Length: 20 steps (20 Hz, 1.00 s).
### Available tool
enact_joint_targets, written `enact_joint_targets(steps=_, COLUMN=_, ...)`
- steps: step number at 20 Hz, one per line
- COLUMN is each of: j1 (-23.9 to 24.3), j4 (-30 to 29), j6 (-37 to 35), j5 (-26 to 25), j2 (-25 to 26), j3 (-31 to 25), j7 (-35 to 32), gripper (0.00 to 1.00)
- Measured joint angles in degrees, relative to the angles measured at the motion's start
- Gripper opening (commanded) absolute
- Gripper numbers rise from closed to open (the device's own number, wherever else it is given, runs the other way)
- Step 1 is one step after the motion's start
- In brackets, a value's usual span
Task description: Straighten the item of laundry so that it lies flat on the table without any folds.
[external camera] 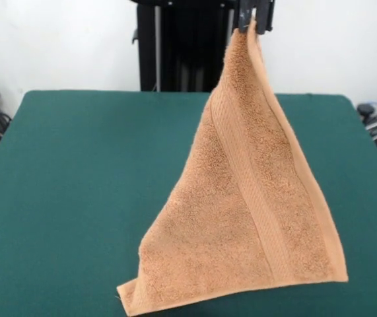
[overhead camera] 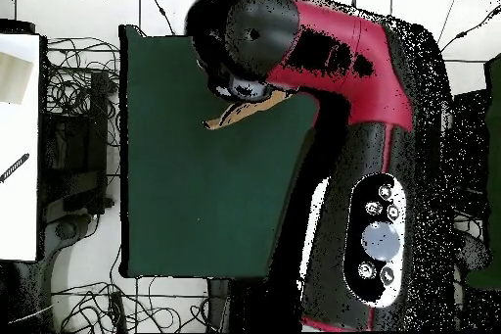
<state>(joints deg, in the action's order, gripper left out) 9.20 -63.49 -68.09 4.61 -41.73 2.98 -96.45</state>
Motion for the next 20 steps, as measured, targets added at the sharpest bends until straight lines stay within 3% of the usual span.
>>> enact_joint_targets(steps=7, j1=0.0, j4=-7.8, j6=3.8, j5=0.0, j2=-3.1, j3=0.0, j7=0.0, gripper=0.0)
enact_joint_targets(steps=20, j1=1.7, j4=-16.3, j6=7.4, j5=0.0, j2=-5.3, j3=-0.4, j7=0.0, gripper=0.0)
